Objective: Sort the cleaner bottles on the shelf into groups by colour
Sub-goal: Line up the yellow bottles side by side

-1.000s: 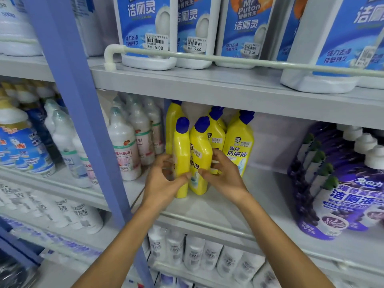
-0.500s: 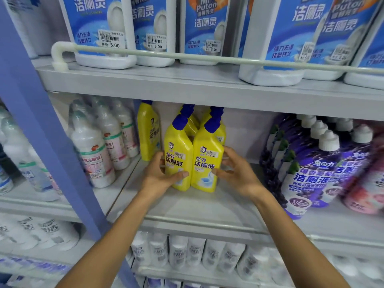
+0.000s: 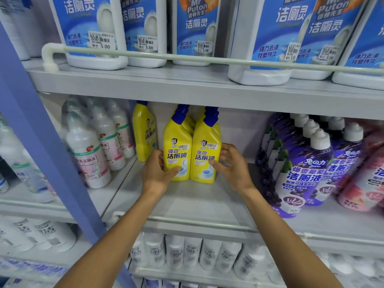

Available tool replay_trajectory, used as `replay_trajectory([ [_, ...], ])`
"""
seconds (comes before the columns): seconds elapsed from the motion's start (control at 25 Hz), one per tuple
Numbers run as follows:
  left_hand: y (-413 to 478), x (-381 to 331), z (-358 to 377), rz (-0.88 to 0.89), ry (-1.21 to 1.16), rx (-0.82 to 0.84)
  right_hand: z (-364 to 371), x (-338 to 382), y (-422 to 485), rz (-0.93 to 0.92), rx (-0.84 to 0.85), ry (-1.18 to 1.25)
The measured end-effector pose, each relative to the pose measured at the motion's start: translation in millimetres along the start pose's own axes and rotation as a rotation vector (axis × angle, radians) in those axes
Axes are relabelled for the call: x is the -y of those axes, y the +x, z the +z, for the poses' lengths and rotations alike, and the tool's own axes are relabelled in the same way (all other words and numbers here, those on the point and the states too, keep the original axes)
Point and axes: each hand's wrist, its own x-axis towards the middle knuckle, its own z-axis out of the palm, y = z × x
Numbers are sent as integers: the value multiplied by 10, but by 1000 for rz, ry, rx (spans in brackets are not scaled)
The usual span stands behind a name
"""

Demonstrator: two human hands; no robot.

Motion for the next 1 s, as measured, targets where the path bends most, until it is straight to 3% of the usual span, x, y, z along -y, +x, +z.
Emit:
replay_trajectory([
  [0.16, 4, -13, -6, 5, -2, 21, 28, -39, -18, -17, -16, -5],
  [0.28, 2, -65, -87, 0, -151, 37, 30, -54, -22, -28, -14, -1],
  [0.32, 11, -128, -123, -1, -225, -36, 33, -58, -13, -34, -11, -1],
  [0.44, 226, -317, -309, 15, -393, -457, 30, -78, 1, -34, -7, 21],
  [0.52, 543, -410, -451, 36, -405, -552, 23, -94, 7, -31, -7, 34],
  [0.76, 1250, -284, -476, -44, 28, -258, 35, -96, -11, -7, 2, 102],
  [1.0, 972, -206, -586, -26, -249, -226, 53, -103, -31, -4, 2, 124],
])
